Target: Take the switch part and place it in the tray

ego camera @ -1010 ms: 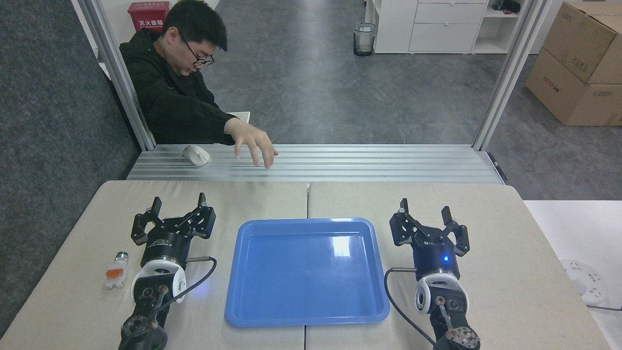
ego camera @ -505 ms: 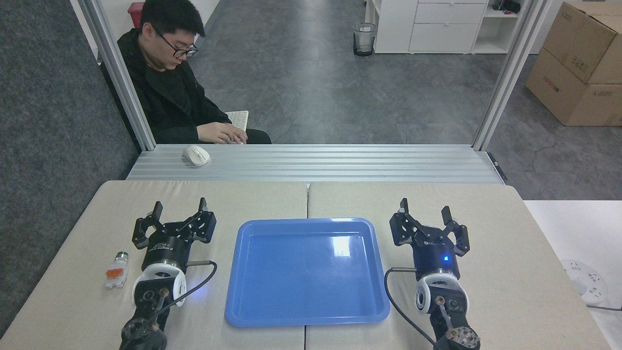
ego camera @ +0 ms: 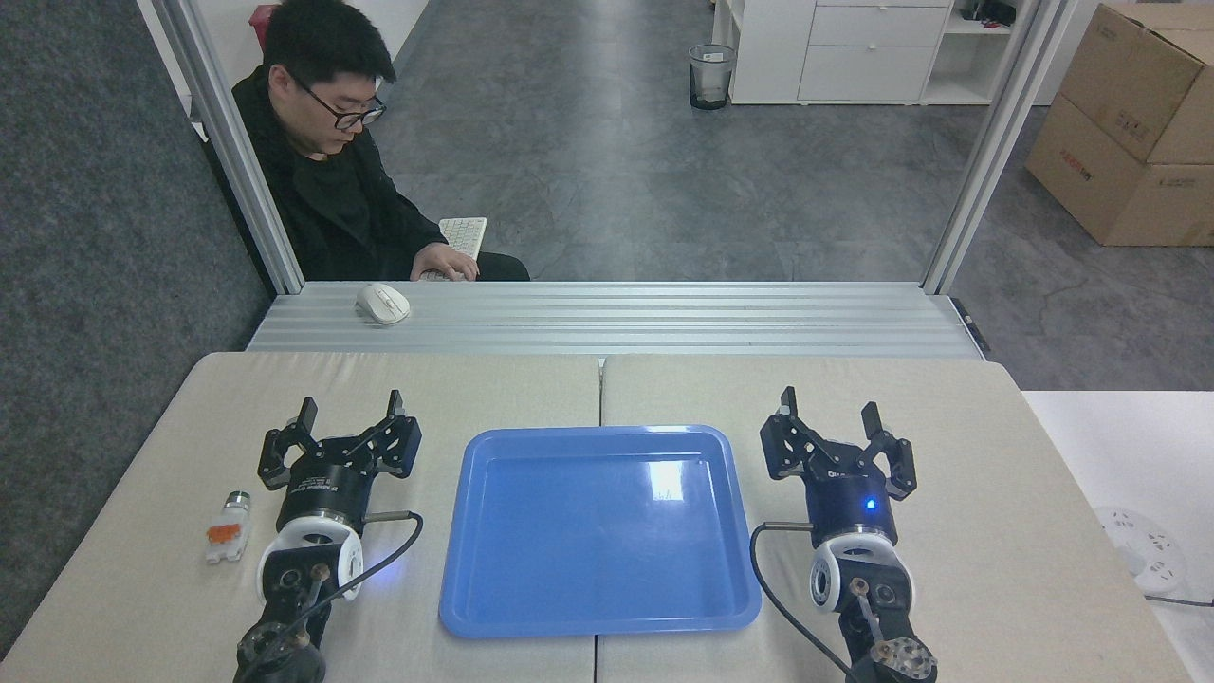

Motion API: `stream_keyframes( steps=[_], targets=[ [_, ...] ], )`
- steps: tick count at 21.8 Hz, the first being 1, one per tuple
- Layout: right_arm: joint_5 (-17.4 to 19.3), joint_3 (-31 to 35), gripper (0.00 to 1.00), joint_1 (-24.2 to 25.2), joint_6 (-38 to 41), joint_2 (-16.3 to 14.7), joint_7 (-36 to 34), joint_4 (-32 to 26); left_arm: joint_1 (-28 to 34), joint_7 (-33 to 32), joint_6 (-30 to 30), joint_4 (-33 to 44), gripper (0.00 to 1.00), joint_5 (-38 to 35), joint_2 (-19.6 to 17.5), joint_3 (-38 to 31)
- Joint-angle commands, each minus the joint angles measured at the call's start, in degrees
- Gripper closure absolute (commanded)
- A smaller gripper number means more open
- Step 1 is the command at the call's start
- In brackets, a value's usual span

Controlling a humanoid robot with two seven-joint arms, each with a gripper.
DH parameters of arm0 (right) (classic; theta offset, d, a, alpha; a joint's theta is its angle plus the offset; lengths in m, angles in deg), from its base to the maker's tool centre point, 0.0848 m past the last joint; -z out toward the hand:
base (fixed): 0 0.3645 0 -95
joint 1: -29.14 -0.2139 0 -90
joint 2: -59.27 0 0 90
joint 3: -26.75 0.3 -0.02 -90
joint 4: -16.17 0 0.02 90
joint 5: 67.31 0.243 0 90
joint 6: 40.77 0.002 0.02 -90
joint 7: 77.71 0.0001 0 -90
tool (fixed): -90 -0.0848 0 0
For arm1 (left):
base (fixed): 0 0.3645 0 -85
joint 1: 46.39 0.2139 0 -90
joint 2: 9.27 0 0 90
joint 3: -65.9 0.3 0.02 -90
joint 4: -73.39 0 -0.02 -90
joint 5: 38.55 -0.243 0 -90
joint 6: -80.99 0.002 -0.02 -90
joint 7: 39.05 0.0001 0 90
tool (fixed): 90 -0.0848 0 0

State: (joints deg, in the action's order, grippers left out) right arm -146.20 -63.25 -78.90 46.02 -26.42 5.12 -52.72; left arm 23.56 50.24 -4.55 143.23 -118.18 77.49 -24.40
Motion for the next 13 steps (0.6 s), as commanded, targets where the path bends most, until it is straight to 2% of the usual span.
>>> stream_keyframes(
  steps=[1, 13],
  targets=[
    [-0.03, -1.93, 0.00, 0.02, 0.04, 0.08, -0.04, -0.01, 0.01, 0.00, 0.02, -0.23, 0.01, 0.00, -0.02, -1.72],
    [-0.21, -2.81, 0.00, 0.02, 0.04, -0.88, 0.05, -0.01, -0.16, 0.09, 0.02, -0.05, 0.01, -0.17, -0.02, -1.72]
  ],
)
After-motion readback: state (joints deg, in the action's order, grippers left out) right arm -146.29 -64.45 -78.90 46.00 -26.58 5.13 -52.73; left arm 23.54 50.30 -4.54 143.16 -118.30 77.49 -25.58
